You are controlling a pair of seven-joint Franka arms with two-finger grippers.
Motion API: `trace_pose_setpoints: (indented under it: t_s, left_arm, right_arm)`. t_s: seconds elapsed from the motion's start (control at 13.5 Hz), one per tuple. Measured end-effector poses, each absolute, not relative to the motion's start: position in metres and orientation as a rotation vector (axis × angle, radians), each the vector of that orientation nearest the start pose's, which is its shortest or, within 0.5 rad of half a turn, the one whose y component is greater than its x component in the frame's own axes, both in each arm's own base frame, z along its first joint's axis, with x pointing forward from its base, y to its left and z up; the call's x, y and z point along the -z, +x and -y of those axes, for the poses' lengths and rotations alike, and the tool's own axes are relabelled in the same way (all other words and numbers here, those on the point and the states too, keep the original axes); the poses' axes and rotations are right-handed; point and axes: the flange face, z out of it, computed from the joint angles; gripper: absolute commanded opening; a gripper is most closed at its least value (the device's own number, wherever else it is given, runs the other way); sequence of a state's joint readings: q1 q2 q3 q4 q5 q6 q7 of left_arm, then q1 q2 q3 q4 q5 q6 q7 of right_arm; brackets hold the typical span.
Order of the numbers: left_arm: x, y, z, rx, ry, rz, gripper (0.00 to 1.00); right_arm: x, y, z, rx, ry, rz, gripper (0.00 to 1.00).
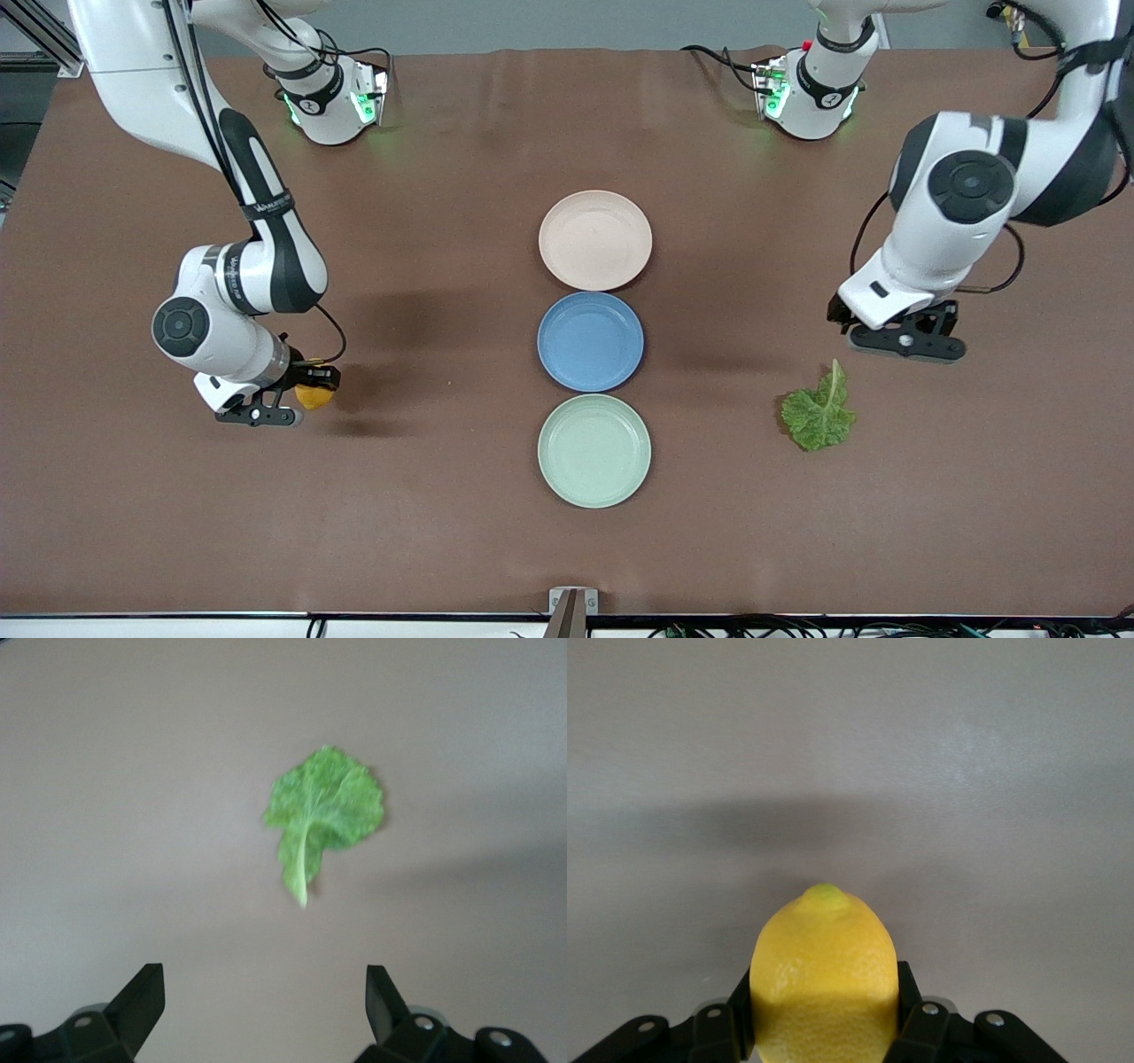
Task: Pick lemon and lettuce from plates
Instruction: 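Release the lettuce and lemon onto the table, opening both grippers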
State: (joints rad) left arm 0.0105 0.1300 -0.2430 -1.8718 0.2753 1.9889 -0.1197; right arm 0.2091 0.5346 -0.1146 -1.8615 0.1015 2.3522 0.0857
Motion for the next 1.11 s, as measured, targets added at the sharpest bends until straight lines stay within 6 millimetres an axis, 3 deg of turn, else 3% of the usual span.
trace_pose_setpoints:
  t_s: [0.22,0.37,0.52,0.59,0.67,0.74,0.89,1.11]
  left_arm:
    - [-0.511,0.591,0.109,0.025,-2.939,-0.235,1.0]
    - [-0.553,0.595,0.093,0.046,-2.952,-0.168,1.0]
    - [-0.577,0.594,0.079,0.033,-2.997,-0.124,1.0]
    - [-0.585,0.593,0.076,0.028,-3.009,-0.118,1.0]
    - [-0.593,0.589,0.076,0.025,-3.014,-0.113,1.0]
    - [-0.601,0.583,0.078,0.015,-3.023,-0.111,1.0]
    - [-0.617,0.566,0.079,-0.018,-3.046,-0.099,1.0]
    - [-0.636,0.542,0.058,-0.11,-3.094,-0.022,1.0]
  right_arm:
    - [-0.207,0.631,-0.059,-0.095,-3.137,-0.073,0.02]
    - [-0.2,0.63,-0.059,-0.113,-3.139,-0.071,0.03]
    - [-0.192,0.629,-0.056,-0.132,-3.14,-0.078,0.04]
    - [-0.19,0.629,-0.053,-0.137,-3.14,-0.081,0.13]
    - [-0.19,0.629,-0.052,-0.136,-3.139,-0.084,0.5]
    - [-0.19,0.629,-0.051,-0.135,-3.139,-0.085,1.0]
    - [-0.191,0.631,-0.05,-0.131,-3.139,-0.089,1.0]
    - [-0.208,0.644,-0.052,-0.126,-3.135,-0.081,1.0]
